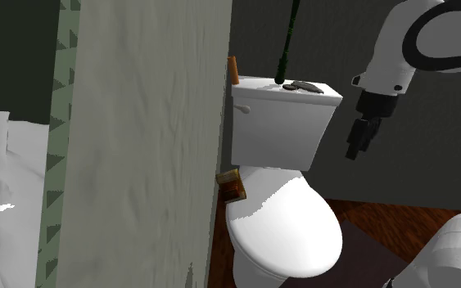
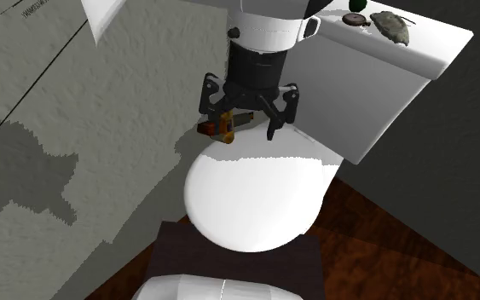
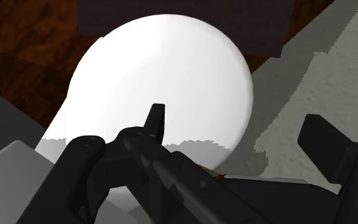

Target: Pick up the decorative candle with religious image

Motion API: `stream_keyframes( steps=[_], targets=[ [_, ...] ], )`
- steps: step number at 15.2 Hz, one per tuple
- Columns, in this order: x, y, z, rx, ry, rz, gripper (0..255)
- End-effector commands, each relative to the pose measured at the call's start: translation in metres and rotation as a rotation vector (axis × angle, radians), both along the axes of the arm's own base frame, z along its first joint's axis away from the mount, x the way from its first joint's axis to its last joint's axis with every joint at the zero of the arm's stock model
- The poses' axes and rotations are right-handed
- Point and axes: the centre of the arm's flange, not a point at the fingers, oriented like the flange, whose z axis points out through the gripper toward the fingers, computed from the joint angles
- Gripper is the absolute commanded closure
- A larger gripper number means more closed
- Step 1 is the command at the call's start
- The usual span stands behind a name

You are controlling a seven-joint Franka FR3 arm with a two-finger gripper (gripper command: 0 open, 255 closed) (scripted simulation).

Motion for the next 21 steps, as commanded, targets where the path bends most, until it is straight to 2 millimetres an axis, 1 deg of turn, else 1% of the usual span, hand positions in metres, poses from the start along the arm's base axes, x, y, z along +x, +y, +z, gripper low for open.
stream_keyframes(
  steps=[1, 6, 11, 16, 21],
  targets=[
    [0.0, 0.0, 0.0, 0.0, 0.0, 0.0, 0],
    [0.051, 0.023, -0.037, 0.015, 0.036, -0.109, 0],
    [0.103, 0.041, -0.076, 0.03, 0.072, -0.219, 0],
    [0.156, 0.054, -0.116, 0.045, 0.107, -0.328, 0],
    [0.208, 0.062, -0.158, 0.06, 0.143, -0.438, 0]
  ],
)
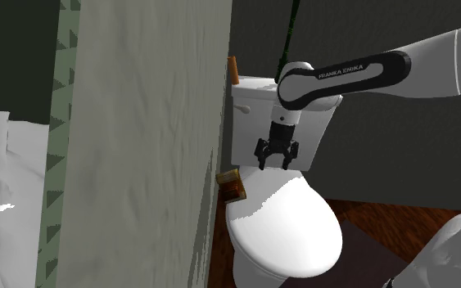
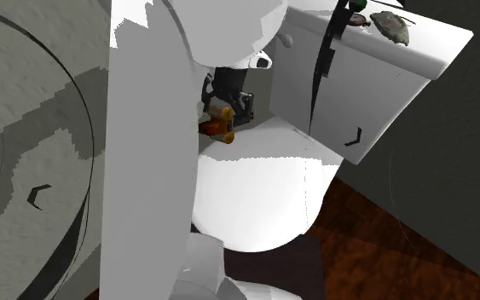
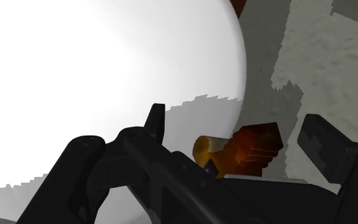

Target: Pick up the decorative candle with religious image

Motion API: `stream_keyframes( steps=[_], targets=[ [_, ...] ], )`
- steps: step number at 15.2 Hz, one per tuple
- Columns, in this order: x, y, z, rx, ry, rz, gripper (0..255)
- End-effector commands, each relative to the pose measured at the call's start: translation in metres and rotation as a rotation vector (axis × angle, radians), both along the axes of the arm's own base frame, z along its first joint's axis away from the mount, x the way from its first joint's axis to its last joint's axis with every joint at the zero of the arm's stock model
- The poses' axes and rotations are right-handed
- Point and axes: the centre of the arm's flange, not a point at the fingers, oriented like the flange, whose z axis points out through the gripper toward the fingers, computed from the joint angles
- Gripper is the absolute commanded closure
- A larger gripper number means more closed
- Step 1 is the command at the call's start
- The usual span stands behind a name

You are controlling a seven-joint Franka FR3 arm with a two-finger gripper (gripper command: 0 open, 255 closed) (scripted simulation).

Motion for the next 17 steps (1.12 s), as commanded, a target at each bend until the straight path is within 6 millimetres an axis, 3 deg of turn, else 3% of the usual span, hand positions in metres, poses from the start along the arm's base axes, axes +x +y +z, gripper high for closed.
stream_keyframes(
  steps=[1, 17],
  targets=[
    [0.019, 0.002, -0.014, 0.006, 0.015, -0.046, 0],
    [0.175, -0.008, -0.162, 0.054, 0.129, -0.396, 0]
  ],
)
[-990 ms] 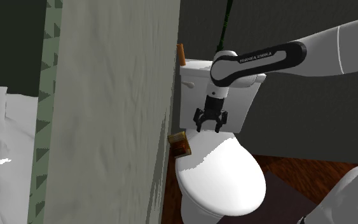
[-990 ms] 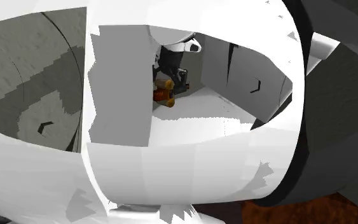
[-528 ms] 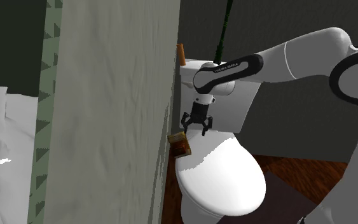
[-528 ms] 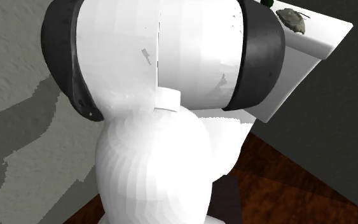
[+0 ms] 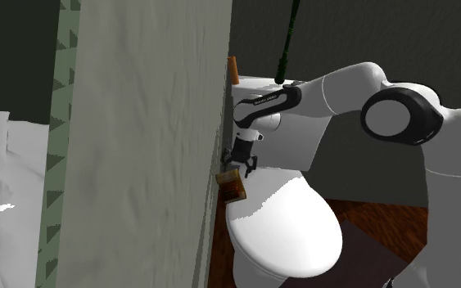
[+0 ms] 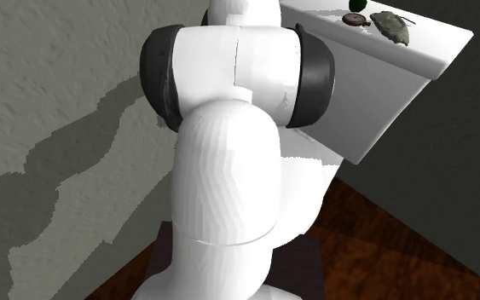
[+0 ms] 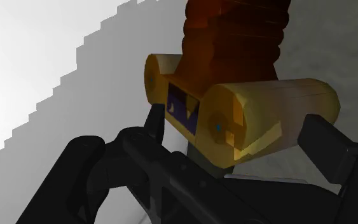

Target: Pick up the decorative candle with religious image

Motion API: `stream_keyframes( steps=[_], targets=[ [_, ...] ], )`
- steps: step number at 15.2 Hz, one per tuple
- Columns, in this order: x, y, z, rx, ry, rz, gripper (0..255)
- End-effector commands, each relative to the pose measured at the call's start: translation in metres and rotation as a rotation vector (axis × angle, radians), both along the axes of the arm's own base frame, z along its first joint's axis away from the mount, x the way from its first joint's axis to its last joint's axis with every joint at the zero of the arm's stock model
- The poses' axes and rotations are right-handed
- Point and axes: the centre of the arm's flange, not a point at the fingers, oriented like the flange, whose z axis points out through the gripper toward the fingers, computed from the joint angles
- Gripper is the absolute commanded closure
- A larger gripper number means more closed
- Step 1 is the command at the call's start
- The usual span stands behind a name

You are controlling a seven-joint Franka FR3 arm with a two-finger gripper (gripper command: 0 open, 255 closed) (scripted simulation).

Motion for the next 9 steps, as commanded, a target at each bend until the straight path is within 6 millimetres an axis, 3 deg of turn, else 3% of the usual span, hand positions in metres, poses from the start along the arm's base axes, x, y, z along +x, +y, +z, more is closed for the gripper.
stream_keyframes(
  steps=[1, 9],
  targets=[
    [0.017, -0.007, -0.025, 0.005, 0.025, -0.046, 0],
    [0.021, -0.008, -0.069, 0.006, 0.028, -0.055, 0]
  ],
)
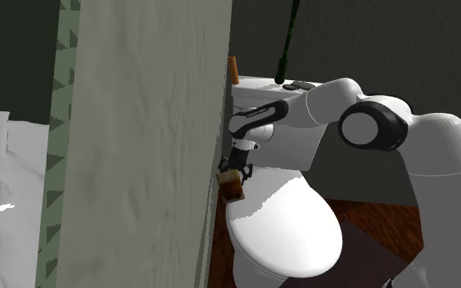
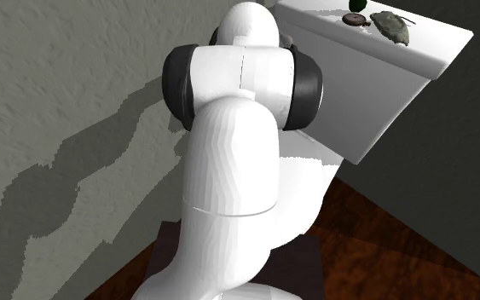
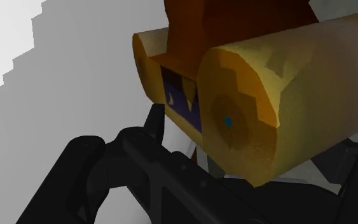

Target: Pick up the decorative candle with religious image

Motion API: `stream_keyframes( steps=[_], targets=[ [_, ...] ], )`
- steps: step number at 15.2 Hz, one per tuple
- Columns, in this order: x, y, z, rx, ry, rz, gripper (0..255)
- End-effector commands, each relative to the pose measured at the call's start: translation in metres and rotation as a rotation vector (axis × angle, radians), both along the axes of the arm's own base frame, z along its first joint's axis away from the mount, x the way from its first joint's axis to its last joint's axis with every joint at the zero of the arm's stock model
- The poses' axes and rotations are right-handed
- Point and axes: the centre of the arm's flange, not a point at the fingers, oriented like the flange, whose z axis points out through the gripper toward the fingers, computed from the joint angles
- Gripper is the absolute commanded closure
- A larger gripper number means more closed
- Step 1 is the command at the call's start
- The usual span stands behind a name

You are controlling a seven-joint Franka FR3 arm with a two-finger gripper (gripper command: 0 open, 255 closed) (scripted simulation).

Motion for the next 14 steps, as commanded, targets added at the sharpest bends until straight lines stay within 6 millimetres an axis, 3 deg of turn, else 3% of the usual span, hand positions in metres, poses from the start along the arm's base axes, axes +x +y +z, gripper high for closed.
stream_keyframes(
  steps=[1, 2, 3, 11, 14],
  targets=[
    [-0.001, 0.0, -0.009, 0.001, 0.002, 0.001, 0],
    [-0.001, 0.0, -0.009, 0.001, 0.002, 0.001, 0],
    [-0.001, 0.0, -0.009, 0.001, 0.002, 0.001, 255],
    [-0.002, 0.002, -0.011, 0.001, 0.002, 0.001, 255],
    [-0.001, 0.0, 0.002, 0.001, 0.002, 0.001, 255]
  ],
)
